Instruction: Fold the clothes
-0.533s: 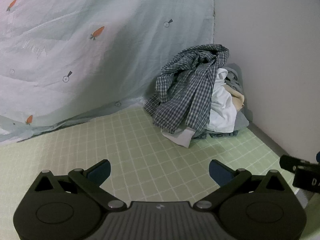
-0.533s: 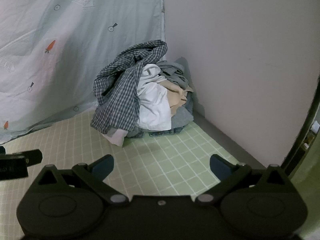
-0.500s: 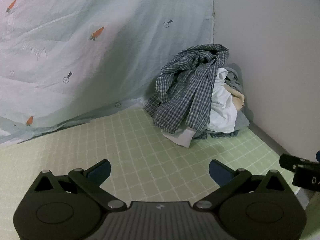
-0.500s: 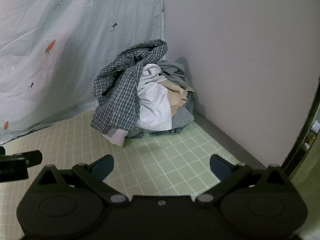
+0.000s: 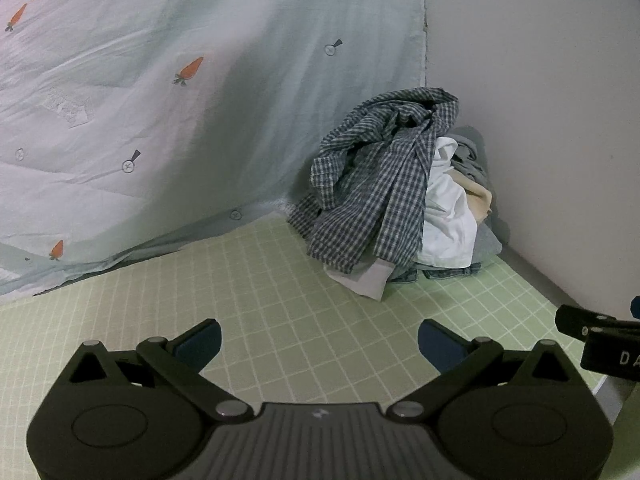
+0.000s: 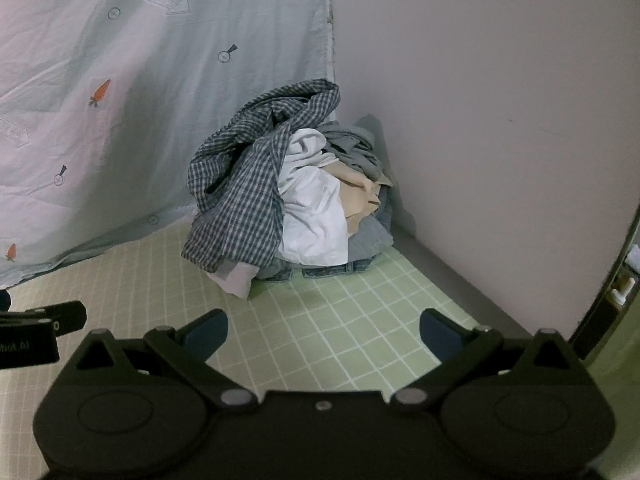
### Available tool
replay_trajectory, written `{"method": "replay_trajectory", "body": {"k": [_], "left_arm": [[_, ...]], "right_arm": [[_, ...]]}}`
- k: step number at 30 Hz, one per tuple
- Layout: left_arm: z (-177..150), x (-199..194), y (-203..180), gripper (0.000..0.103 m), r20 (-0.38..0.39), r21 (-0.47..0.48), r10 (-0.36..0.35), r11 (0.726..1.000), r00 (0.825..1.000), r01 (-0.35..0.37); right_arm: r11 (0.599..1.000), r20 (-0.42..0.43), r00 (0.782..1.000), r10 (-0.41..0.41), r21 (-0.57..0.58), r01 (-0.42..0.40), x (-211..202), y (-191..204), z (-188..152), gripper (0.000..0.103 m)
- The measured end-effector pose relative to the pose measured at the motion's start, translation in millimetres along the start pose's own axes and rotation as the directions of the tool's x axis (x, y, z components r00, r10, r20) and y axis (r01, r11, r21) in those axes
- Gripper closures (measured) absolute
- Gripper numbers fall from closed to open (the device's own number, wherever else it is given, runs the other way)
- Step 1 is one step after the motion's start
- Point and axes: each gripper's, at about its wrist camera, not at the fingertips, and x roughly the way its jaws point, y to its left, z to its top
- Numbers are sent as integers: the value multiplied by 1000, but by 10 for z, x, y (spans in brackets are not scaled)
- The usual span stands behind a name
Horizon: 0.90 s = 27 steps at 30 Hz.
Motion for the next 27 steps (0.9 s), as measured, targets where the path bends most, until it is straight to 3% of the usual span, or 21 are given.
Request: {"method": "replay_trajectory", "body": {"k": [27], "left_arm": [[34, 105, -27, 0, -16, 7, -3, 1000, 1000, 3]], "right_arm": [[1000, -16, 1000, -15, -7, 15, 82, 4, -50, 0]]}}
